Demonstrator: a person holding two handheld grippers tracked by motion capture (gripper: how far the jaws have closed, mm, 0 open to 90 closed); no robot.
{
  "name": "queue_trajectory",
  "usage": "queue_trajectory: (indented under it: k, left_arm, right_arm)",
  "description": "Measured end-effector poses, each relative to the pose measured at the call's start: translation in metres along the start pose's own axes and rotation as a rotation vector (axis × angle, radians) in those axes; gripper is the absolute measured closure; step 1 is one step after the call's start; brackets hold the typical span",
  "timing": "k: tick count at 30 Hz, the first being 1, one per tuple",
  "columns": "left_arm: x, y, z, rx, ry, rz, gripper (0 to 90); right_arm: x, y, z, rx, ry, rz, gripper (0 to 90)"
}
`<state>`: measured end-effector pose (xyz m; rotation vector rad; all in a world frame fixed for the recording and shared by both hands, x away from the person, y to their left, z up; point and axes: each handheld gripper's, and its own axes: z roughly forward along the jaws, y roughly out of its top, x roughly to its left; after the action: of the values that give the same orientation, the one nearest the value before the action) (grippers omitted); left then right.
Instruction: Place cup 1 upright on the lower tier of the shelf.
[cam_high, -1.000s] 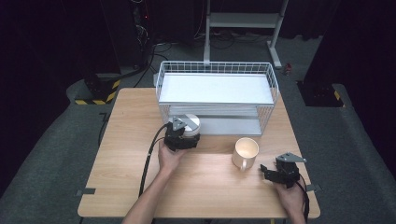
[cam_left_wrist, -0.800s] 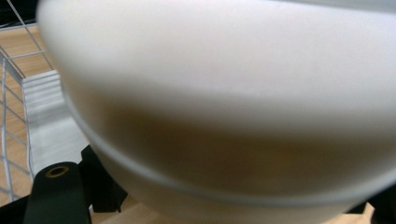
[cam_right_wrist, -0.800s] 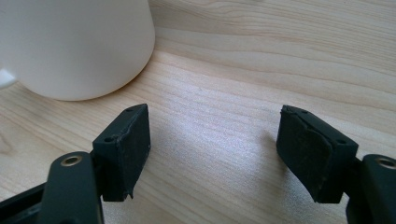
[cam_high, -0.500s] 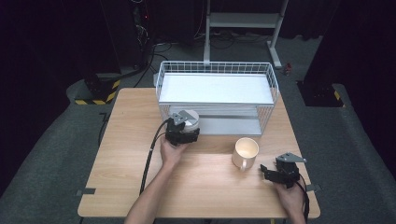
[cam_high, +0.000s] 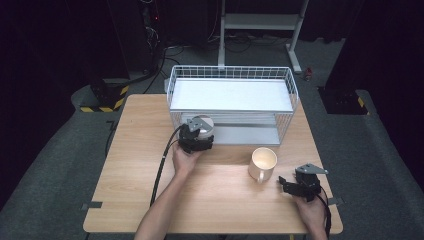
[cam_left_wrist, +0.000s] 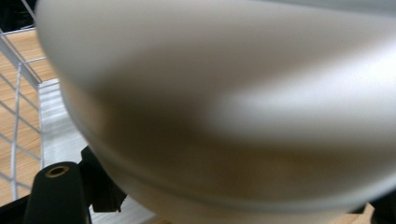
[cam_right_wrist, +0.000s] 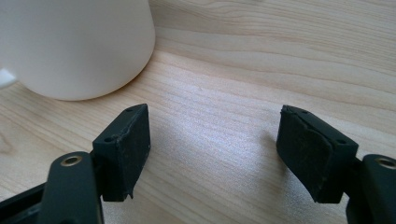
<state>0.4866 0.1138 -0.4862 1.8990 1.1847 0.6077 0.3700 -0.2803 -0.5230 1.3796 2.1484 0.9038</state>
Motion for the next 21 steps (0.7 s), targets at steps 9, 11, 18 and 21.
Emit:
queue_trajectory:
  k: [9,11,18,21]
  left_arm:
    - [0.002,-0.001,0.007,-0.040,0.012,-0.009,19.0]
    - [0.002,-0.001,0.008,-0.047,0.019,-0.009,19.1]
    - [0.006,0.004,0.013,-0.035,0.016,0.006,19.1]
    - [0.006,0.006,0.017,-0.037,0.022,0.001,19.1]
  right_arm:
    - [0.000,0.000,0.000,0.000,0.000,0.000,26.1]
    - [0.000,0.000,0.000,0.000,0.000,0.000,26.1]
    - [0.000,0.000,0.000,0.000,0.000,0.000,26.1]
    - [0.000,0.000,0.000,0.000,0.000,0.000,26.1]
